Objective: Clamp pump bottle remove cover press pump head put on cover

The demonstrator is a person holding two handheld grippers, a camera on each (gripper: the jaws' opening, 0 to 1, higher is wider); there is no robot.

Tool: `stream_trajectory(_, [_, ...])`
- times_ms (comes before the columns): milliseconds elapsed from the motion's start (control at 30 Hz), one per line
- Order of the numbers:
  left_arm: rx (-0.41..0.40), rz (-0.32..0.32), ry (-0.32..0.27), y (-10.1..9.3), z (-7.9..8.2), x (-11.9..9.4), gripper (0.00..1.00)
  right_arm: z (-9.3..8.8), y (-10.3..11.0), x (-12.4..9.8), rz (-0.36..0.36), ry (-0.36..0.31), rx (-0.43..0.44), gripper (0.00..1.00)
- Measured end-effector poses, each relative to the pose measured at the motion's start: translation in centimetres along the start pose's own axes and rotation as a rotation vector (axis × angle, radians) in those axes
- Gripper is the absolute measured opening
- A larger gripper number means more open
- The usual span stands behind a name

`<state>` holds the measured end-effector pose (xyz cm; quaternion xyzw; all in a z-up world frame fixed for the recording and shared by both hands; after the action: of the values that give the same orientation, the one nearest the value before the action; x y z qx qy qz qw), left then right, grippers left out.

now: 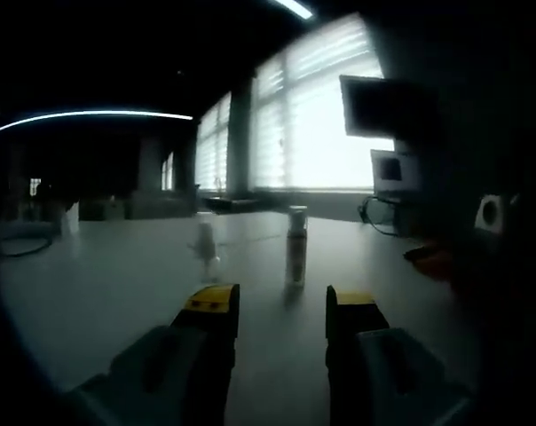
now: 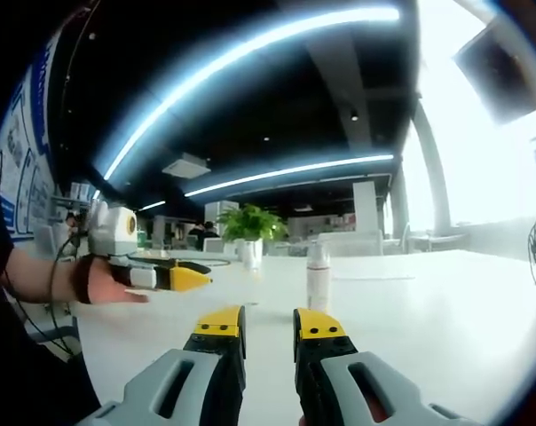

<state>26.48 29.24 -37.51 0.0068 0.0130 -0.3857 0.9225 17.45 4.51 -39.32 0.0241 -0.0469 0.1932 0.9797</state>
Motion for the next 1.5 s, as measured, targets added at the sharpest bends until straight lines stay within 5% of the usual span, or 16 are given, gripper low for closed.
stream_trajectory(267, [0.009, -0.021, 0.011, -0.6, 0.6, 2.1, 0.30, 0.1, 0.1, 0.0, -0.001, -0.001, 0.004, 0.16])
stream_trajectory(533, [-0.064, -0.024, 0.021, -0.8, 0.8, 4.1, 0.29, 0.1, -0.2, 0.0, -0.001, 0.000, 0.004, 0.16])
stream_trajectory(1167, [-0.062, -0.012, 0.049, -0.5, 0.2, 8.9, 0.28, 0.1, -0.2, 0.1, 0.001, 0.004, 0.001, 0.16])
stream_trajectory(1500, [-0.036, -0.016, 0.016, -1.1, 0.1, 11.7, 0.28, 0.0, -0.3, 0.1, 0.003, 0.003, 0.004, 0.16])
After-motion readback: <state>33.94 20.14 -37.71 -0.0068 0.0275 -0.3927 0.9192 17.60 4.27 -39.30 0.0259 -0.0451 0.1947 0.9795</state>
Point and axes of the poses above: the point that each gripper's makers call its tool centre point, and the gripper's own axes: x roughly forward along the fingers, y roughly to its left, z roughly out of its top, the point moved 10 cm from there along -x, roughly backward along the fingers, and after that the axes turned 5 degrees about -z, right-handed, at the moved point
